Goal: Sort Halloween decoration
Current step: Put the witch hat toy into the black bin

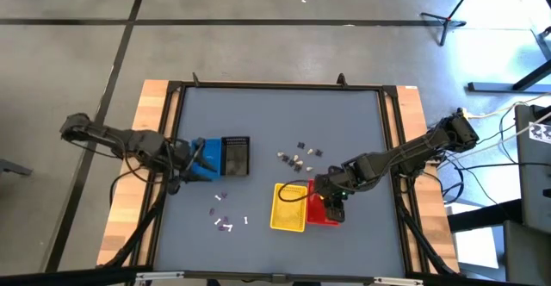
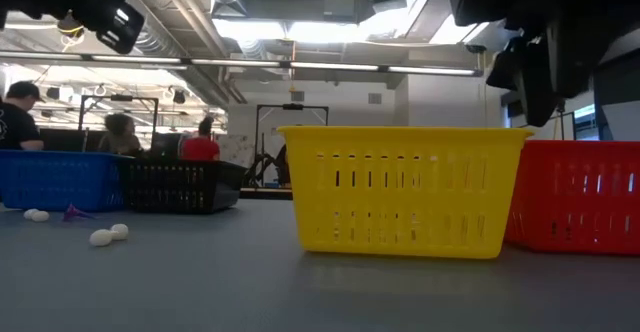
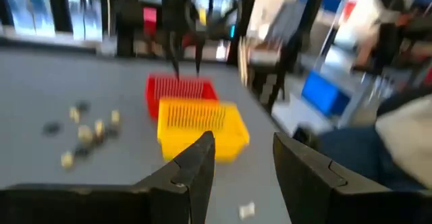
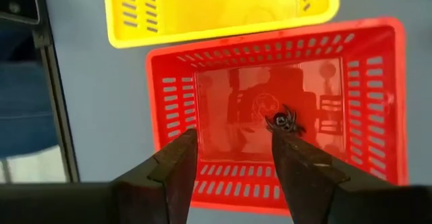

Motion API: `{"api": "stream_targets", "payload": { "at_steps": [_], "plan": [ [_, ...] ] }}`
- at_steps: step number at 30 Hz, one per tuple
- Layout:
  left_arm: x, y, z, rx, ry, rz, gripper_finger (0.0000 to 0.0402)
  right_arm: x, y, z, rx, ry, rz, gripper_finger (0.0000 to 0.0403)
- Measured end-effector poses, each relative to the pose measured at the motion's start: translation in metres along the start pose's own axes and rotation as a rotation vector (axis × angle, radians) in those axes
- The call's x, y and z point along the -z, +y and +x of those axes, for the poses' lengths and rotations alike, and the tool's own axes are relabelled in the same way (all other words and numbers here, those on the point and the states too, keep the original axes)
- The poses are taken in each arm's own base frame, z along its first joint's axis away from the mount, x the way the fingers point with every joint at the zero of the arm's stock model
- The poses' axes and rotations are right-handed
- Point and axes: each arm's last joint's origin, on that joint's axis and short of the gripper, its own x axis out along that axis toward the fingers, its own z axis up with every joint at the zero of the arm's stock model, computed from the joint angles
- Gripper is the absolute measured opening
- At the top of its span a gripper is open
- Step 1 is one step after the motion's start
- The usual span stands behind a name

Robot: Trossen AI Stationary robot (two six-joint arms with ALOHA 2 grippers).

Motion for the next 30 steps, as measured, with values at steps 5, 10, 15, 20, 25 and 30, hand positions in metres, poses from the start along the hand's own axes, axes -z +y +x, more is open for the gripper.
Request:
{"api": "stream_targets", "payload": {
  "at_steps": [5,10,15,20,25,30],
  "plan": [
    [-0.004,-0.007,0.003,-0.027,0.208,-0.087,0.0143,0.000,0.000,0.000,-0.001,0.000,0.059,0.0189],
    [0.002,-0.017,0.013,-0.016,0.341,-0.247,0.0143,0.000,0.000,0.000,0.000,-0.002,0.062,0.0189],
    [0.017,-0.031,0.026,0.020,0.491,-0.368,0.0143,-0.002,-0.001,0.000,0.039,-0.038,0.061,0.0189],
    [0.030,-0.043,0.035,0.008,0.603,-0.477,0.0143,-0.002,-0.001,0.000,0.041,-0.039,0.062,0.0189],
    [0.042,-0.051,0.040,-0.049,0.692,-0.605,0.0143,-0.003,0.000,0.000,0.034,-0.049,0.060,0.0189],
    [0.051,-0.054,0.046,-0.128,0.746,-0.711,0.0143,-0.006,0.002,0.000,0.011,-0.081,0.055,0.0189]
  ]
}}
